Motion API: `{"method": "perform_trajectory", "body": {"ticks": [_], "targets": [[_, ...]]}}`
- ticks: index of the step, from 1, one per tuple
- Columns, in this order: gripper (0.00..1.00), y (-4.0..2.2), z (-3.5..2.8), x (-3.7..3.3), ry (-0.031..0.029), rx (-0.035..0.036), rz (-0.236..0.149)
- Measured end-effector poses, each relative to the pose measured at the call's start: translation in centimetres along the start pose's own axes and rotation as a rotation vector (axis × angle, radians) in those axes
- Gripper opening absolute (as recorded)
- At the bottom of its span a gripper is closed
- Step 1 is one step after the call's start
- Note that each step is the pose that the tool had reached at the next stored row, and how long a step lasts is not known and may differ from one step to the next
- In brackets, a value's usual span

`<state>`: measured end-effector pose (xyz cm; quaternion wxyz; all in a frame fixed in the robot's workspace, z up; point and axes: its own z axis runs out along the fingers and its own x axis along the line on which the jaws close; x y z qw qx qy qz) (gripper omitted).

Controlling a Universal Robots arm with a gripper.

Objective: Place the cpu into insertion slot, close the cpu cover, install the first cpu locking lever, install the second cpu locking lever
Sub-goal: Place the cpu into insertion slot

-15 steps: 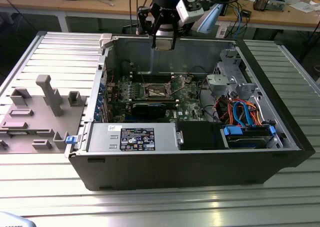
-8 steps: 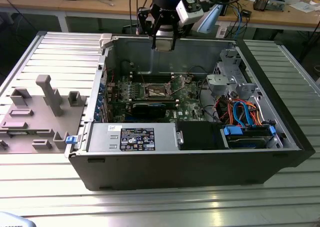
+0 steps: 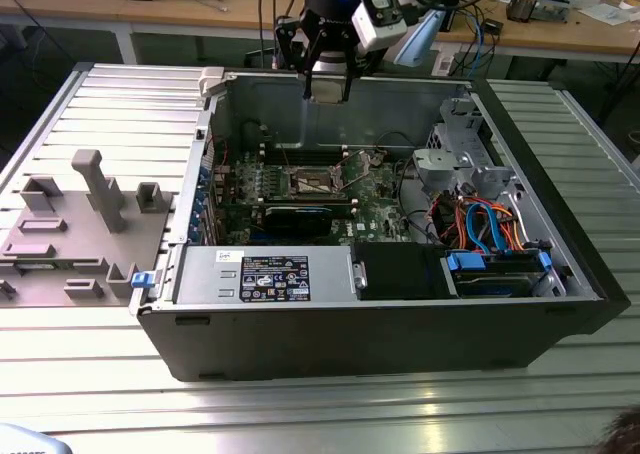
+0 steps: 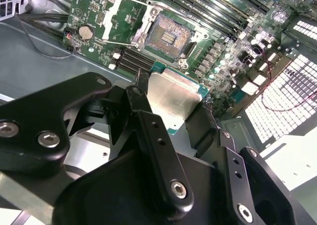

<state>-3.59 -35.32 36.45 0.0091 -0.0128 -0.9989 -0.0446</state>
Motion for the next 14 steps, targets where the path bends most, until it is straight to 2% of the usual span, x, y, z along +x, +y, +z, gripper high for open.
{"method": "perform_trajectory", "body": {"ticks": [14], "targets": [[0.55, -0.03, 0.32, -0.01, 0.0000, 0.0000, 0.000]]}}
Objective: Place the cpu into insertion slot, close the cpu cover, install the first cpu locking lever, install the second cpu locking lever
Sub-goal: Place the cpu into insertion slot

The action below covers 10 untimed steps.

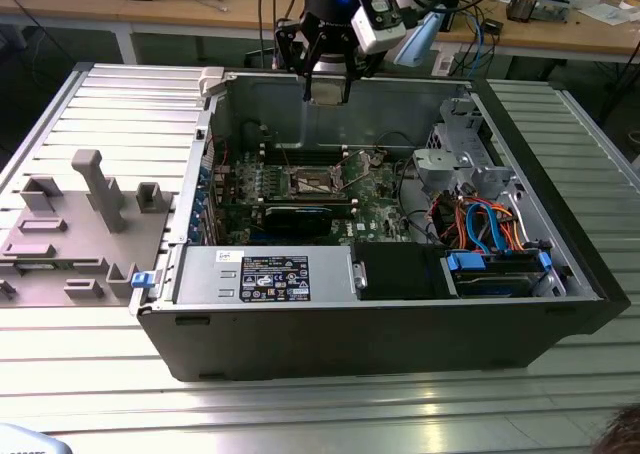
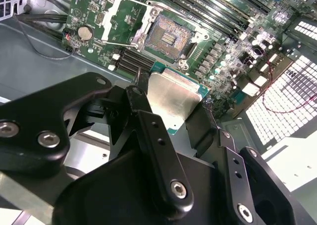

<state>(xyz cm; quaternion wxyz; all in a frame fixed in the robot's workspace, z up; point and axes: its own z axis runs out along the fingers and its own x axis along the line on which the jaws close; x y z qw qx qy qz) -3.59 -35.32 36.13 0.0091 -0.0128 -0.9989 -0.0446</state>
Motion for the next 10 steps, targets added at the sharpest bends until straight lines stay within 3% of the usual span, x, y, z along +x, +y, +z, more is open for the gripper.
{"method": "perform_trajectory", "body": {"ticks": [10], "targets": [[0.55, -0.02, 0.24, 0.00, 0.0000, 0.0000, 0.000]]}}
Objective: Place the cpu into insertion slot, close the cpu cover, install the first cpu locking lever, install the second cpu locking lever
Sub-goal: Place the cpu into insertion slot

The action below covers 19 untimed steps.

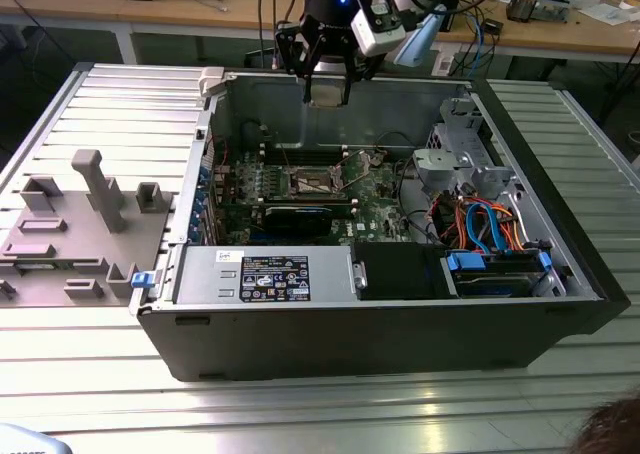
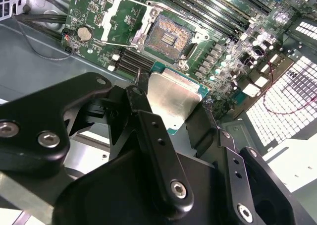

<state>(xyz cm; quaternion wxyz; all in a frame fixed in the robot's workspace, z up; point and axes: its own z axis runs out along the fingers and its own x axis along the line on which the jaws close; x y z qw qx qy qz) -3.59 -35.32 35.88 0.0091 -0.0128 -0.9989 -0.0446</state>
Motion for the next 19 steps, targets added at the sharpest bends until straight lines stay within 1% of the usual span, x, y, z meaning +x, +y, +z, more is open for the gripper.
{"method": "perform_trajectory", "body": {"ticks": [19], "targets": [[0.55, -0.03, 0.37, -0.01, 0.0000, 0.0000, 0.000]]}}
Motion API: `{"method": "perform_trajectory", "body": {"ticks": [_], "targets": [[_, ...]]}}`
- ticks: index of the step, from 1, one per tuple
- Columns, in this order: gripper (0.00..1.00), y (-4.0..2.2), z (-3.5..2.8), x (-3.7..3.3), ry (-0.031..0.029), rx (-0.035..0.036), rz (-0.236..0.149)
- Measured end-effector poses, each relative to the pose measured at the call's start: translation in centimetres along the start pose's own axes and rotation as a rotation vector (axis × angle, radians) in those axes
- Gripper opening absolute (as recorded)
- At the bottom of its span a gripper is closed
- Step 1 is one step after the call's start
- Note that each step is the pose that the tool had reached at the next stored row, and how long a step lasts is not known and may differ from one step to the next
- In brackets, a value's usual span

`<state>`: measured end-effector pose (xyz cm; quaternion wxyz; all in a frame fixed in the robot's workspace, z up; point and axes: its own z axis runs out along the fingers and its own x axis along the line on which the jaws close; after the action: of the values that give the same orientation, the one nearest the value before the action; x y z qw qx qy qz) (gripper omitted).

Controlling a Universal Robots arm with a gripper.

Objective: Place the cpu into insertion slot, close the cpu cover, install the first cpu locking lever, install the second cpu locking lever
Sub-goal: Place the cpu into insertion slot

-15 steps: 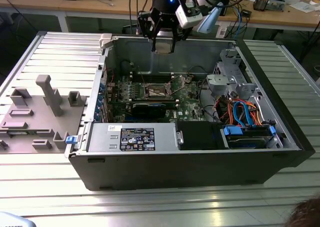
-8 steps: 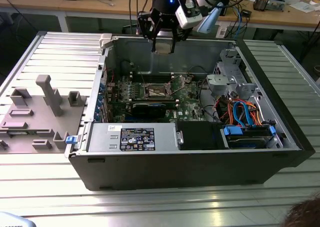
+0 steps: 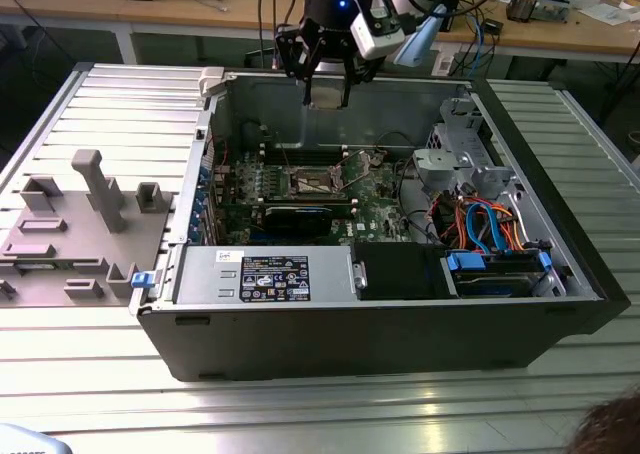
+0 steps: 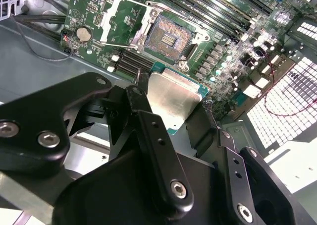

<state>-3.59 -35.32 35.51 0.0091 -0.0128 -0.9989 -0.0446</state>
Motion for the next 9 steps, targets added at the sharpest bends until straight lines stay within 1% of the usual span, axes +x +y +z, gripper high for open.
{"method": "perform_trajectory", "body": {"ticks": [9], "targets": [[0.55, -0.02, 0.22, 0.00, 0.0000, 0.0000, 0.000]]}}
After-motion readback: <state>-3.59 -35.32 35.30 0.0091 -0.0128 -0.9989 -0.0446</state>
